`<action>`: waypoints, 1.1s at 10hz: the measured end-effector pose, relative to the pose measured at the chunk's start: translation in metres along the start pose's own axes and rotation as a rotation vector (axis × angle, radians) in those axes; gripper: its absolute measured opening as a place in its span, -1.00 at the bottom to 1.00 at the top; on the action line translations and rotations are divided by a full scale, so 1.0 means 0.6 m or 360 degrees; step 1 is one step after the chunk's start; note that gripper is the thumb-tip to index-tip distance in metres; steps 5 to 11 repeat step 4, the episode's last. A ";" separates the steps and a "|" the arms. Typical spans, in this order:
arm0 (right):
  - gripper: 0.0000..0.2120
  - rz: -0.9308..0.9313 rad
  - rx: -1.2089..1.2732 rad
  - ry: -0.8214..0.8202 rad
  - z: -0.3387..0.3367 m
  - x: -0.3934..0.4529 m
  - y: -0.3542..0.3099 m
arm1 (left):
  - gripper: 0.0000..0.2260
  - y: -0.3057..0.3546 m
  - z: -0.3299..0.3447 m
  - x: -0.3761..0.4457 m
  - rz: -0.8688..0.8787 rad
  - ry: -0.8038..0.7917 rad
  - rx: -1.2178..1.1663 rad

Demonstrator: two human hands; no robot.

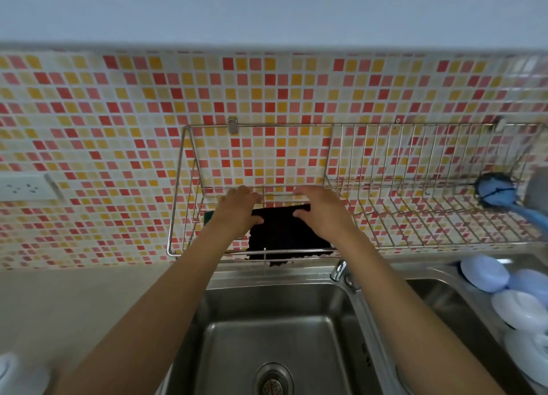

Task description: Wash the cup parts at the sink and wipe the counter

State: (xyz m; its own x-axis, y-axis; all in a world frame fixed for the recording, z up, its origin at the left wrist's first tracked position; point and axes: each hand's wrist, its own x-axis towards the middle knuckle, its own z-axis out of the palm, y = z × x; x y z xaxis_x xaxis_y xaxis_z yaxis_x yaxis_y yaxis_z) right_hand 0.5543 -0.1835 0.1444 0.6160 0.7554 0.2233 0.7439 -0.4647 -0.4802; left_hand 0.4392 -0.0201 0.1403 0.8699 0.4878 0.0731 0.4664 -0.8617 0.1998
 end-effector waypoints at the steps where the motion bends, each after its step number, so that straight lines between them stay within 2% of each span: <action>1: -0.47 -0.0038 0.0006 -0.0431 0.018 -0.015 -0.001 | -0.38 -0.021 0.013 -0.032 -0.0107 -0.0033 0.0135; 2: -0.45 0.0103 0.0011 -0.0703 0.025 -0.009 0.003 | -0.37 -0.031 0.024 -0.048 -0.0182 -0.0228 0.0016; 3: -0.47 0.0097 0.0028 -0.0680 0.021 -0.017 -0.001 | -0.39 -0.026 0.018 -0.052 -0.0225 -0.0139 -0.0193; 4: -0.59 0.0077 0.0074 -0.0294 0.017 -0.033 -0.008 | -0.49 -0.021 0.012 -0.070 -0.0165 0.0158 -0.0207; 11: -0.59 0.0077 0.0074 -0.0294 0.017 -0.033 -0.008 | -0.49 -0.021 0.012 -0.070 -0.0165 0.0158 -0.0207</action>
